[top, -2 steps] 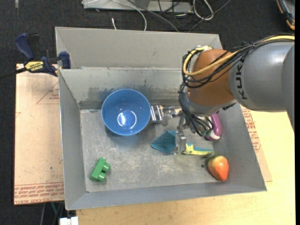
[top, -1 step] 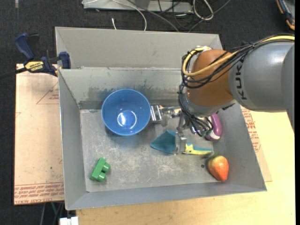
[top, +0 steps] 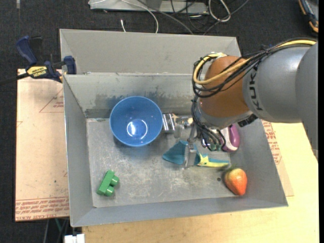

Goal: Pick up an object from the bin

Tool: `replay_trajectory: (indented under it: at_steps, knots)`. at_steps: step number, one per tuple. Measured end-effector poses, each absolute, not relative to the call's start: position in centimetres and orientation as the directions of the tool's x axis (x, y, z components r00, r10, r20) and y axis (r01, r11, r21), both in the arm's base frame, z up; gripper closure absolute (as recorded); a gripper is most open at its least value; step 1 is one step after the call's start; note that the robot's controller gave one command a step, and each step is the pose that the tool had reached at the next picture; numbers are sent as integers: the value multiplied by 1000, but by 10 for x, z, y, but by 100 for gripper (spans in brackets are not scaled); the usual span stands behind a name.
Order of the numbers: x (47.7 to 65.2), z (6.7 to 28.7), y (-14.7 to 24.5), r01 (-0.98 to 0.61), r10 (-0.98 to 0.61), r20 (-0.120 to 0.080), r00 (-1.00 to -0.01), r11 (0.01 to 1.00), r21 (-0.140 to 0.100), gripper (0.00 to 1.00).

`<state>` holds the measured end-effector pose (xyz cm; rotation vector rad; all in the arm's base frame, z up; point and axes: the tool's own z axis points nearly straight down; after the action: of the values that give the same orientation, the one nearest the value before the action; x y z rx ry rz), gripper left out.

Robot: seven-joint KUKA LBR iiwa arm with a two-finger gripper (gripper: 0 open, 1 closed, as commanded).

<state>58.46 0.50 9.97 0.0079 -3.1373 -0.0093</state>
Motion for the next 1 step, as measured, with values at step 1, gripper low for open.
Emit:
replay_trajectory:
  at_steps: [1]
  knots:
    - [575, 69, 6, 145, 145, 0, -989, 989, 4, 0]
